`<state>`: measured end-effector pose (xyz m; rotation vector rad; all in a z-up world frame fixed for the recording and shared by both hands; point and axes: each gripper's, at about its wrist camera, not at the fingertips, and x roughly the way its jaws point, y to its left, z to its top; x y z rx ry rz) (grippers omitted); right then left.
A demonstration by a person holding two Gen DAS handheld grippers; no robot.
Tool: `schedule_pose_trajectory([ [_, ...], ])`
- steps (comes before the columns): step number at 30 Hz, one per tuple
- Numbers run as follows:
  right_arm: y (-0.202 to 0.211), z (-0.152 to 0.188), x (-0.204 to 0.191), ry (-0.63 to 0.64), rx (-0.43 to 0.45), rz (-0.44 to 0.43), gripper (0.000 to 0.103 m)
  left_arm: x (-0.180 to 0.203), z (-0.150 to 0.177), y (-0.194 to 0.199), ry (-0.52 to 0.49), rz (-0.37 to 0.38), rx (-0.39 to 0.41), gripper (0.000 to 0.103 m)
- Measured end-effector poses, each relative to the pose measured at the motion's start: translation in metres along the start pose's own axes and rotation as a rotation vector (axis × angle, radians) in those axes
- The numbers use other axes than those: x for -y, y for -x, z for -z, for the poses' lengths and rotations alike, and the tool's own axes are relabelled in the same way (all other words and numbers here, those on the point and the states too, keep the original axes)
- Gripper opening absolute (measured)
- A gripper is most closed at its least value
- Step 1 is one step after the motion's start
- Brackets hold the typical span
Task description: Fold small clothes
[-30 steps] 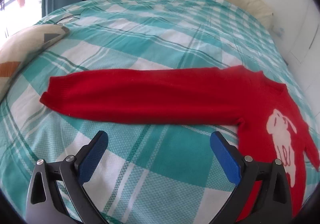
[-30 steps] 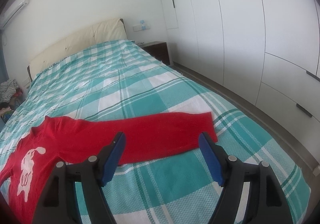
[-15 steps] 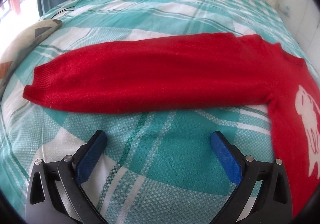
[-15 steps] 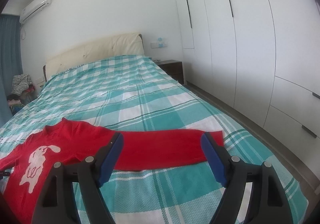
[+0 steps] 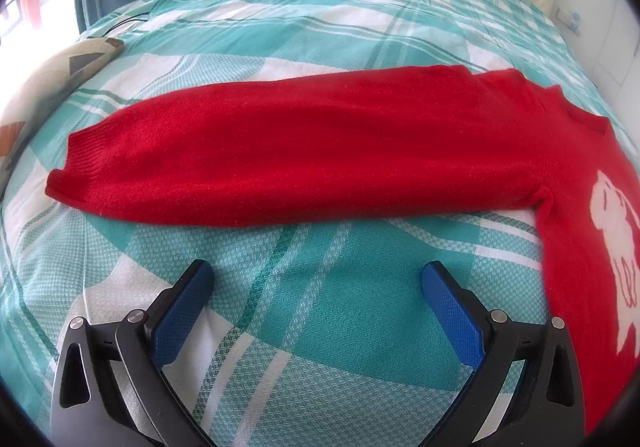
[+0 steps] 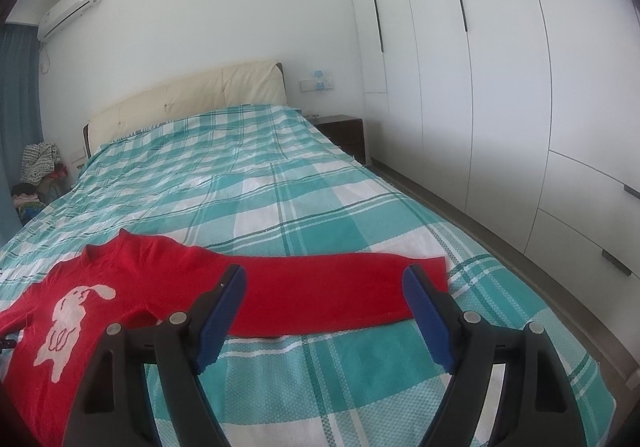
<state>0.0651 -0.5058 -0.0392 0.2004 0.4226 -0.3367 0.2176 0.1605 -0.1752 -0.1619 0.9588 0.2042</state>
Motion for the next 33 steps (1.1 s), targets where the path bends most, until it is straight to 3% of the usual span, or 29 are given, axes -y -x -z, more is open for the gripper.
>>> schedule_pose_trajectory([
  [33,-0.001,0.0,-0.005,0.019,-0.004,-0.041,0.08,0.0,0.0,0.0,0.0,-0.001,0.0,0.103],
])
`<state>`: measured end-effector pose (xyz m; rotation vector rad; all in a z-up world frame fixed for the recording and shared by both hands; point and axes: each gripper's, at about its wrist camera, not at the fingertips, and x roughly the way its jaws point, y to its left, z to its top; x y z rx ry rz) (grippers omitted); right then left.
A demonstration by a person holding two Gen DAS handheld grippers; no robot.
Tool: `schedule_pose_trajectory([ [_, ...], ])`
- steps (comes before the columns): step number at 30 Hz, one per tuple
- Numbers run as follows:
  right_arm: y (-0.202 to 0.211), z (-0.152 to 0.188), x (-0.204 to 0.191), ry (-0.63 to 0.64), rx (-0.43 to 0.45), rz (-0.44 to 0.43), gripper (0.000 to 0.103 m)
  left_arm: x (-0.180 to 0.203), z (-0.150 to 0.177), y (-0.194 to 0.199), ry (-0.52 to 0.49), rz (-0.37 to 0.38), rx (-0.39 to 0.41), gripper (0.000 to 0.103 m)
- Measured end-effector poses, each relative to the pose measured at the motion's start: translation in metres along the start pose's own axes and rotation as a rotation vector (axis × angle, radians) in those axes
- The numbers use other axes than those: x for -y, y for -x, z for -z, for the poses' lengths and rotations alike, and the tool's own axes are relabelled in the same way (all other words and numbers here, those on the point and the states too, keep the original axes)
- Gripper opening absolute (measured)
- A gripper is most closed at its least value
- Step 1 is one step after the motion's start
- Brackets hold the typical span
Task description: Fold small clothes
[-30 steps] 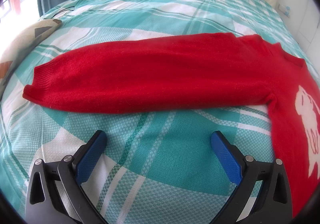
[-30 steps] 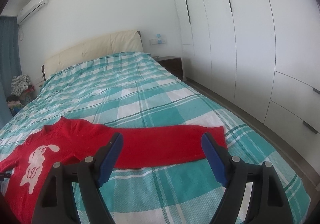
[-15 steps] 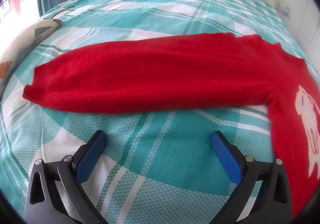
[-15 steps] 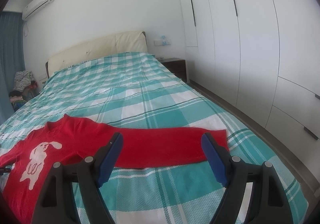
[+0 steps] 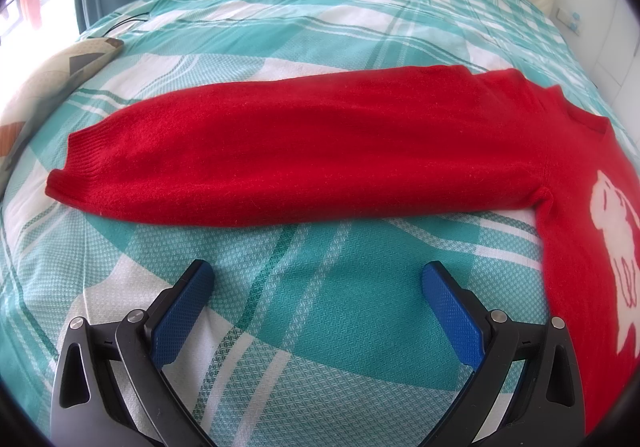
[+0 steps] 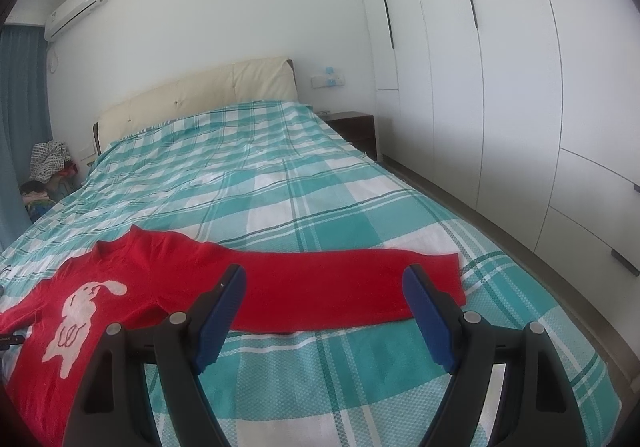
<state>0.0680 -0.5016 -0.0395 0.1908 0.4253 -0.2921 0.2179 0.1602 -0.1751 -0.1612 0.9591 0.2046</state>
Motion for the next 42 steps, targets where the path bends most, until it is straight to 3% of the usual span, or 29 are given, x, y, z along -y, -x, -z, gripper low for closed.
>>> schedule_pose_trajectory([
  [10,0.005,-0.003,-0.003,0.005,0.026,-0.022,0.08,0.0,0.0,0.0,0.0,0.0,0.0,0.103],
  [15,0.024,-0.009,-0.007,0.007,0.095,-0.095,0.081,0.0,0.0,0.0,0.0,0.0,0.0,0.103],
  [18,0.028,-0.008,-0.013,-0.011,0.099,-0.214,0.087,0.0,0.0,0.0,0.0,0.0,0.0,0.103],
  [22,0.041,-0.009,-0.02,-0.055,0.115,-0.492,0.087,0.0,0.0,0.0,0.0,0.0,0.0,0.103],
  [25,0.054,-0.009,-0.023,-0.065,0.154,-0.58,0.091,0.0,0.0,0.0,0.0,0.0,0.0,0.103],
  [27,0.052,-0.009,-0.021,-0.072,0.153,-0.556,0.093,0.0,0.0,0.0,0.0,0.0,0.0,0.103],
  [34,0.009,0.005,-0.014,-0.146,0.032,-0.293,0.093,0.0,0.0,0.0,0.0,0.0,0.0,0.103],
  [38,-0.006,0.022,-0.021,-0.089,-0.024,-0.224,0.093,0.0,0.0,0.0,0.0,0.0,0.0,0.103],
  [42,-0.011,0.033,-0.013,-0.153,-0.022,-0.189,0.093,0.0,0.0,0.0,0.0,0.0,0.0,0.103],
])
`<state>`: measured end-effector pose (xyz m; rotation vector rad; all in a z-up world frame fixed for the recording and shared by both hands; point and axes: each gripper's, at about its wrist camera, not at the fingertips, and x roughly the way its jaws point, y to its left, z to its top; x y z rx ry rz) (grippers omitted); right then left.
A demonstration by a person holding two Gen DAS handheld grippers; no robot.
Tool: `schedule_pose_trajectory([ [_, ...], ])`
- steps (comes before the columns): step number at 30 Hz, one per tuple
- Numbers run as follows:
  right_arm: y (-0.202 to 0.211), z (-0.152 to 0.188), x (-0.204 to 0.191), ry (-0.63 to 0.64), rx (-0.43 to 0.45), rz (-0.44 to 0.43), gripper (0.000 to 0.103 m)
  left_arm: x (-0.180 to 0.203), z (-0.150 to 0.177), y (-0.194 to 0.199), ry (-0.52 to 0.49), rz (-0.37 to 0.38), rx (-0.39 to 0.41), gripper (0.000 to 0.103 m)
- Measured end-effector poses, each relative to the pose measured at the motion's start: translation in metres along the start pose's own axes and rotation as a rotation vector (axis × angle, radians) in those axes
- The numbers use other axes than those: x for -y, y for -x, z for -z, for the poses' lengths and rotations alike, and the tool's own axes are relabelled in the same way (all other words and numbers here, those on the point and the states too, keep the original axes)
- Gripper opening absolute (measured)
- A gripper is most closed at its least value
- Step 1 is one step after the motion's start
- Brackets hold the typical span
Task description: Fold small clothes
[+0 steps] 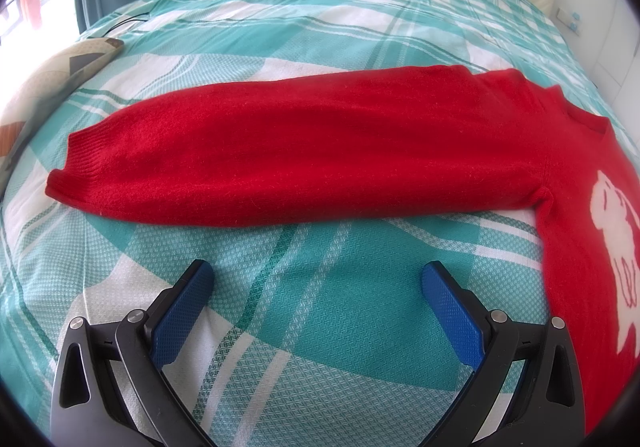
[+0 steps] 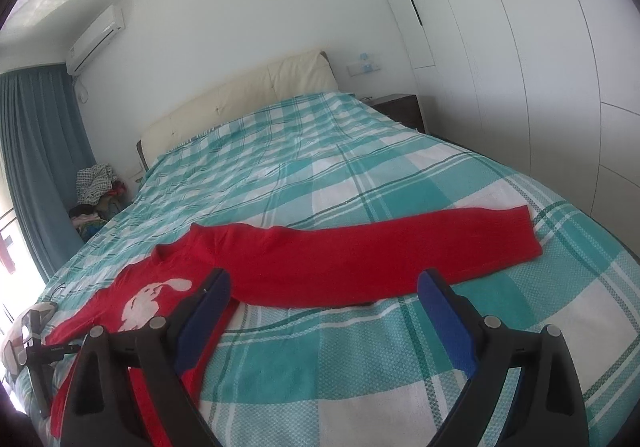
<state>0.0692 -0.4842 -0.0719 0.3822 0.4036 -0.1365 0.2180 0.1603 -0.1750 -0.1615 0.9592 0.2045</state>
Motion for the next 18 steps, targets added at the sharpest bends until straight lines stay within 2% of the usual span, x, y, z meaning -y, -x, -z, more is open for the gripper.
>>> schedule_pose_trajectory([
  [7,-0.011,0.024,0.008,-0.033,-0.015,0.144,0.093,0.0,0.0,0.0,0.0,0.001,0.0,0.103],
  [12,-0.016,0.031,0.008,-0.039,-0.025,0.202,0.093,0.0,0.0,0.0,0.0,0.0,0.0,0.103],
  [18,-0.02,0.038,0.032,-0.156,-0.06,0.275,0.093,0.0,0.0,0.0,0.0,0.0,0.0,0.103],
])
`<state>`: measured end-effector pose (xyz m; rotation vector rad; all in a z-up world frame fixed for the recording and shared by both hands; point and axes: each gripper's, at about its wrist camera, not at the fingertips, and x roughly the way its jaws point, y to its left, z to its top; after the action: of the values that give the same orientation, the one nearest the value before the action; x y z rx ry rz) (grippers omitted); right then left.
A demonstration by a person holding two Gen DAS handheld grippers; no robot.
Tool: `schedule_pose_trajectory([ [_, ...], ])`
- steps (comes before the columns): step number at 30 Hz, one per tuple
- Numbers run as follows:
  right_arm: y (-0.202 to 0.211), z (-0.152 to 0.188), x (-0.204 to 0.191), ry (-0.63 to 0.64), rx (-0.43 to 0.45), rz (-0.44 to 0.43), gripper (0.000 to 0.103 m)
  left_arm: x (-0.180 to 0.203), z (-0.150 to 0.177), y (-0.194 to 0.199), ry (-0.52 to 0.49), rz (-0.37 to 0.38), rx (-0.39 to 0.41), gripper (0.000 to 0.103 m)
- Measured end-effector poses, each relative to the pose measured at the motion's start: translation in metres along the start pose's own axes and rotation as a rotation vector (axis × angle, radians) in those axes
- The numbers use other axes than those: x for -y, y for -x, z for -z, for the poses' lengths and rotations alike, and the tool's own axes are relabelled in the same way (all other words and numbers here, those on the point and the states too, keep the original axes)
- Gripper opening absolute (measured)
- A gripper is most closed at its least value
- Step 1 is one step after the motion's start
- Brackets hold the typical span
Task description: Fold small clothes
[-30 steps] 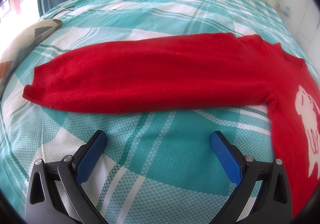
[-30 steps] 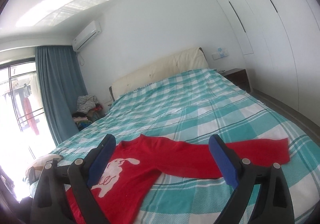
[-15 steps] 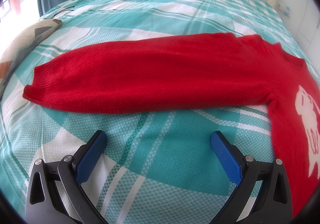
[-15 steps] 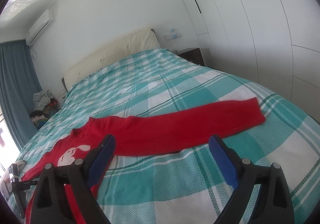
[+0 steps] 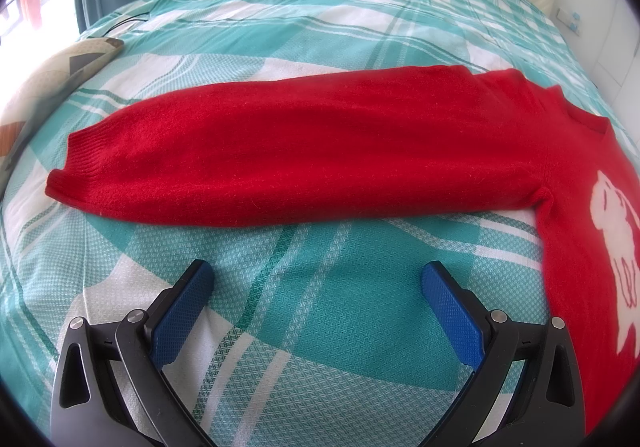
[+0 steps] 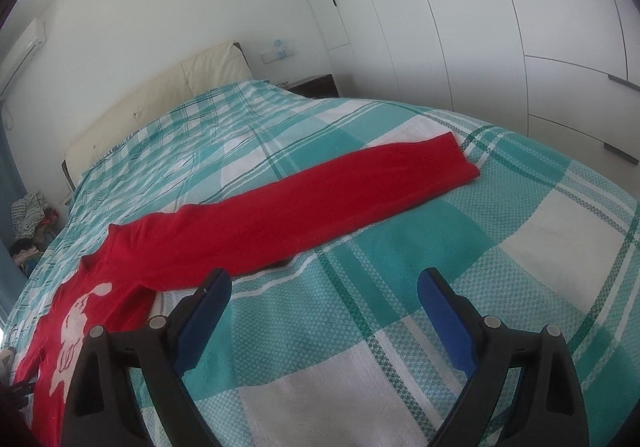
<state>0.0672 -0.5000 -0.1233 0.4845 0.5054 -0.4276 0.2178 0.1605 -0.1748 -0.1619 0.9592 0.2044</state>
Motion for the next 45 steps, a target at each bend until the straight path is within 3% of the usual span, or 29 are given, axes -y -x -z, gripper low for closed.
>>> schedule_pose_trajectory([
  [4,-0.004,0.002,0.009,-0.046,-0.024,0.03,0.093,0.0,0.0,0.0,0.0,0.0,0.0,0.103],
  [18,-0.012,0.006,-0.012,0.062,-0.062,0.103,0.093,0.0,0.0,0.0,0.0,0.0,0.0,0.103],
  [45,-0.009,0.007,-0.007,0.04,-0.067,0.102,0.093,0.0,0.0,0.0,0.001,0.0,0.0,0.103],
])
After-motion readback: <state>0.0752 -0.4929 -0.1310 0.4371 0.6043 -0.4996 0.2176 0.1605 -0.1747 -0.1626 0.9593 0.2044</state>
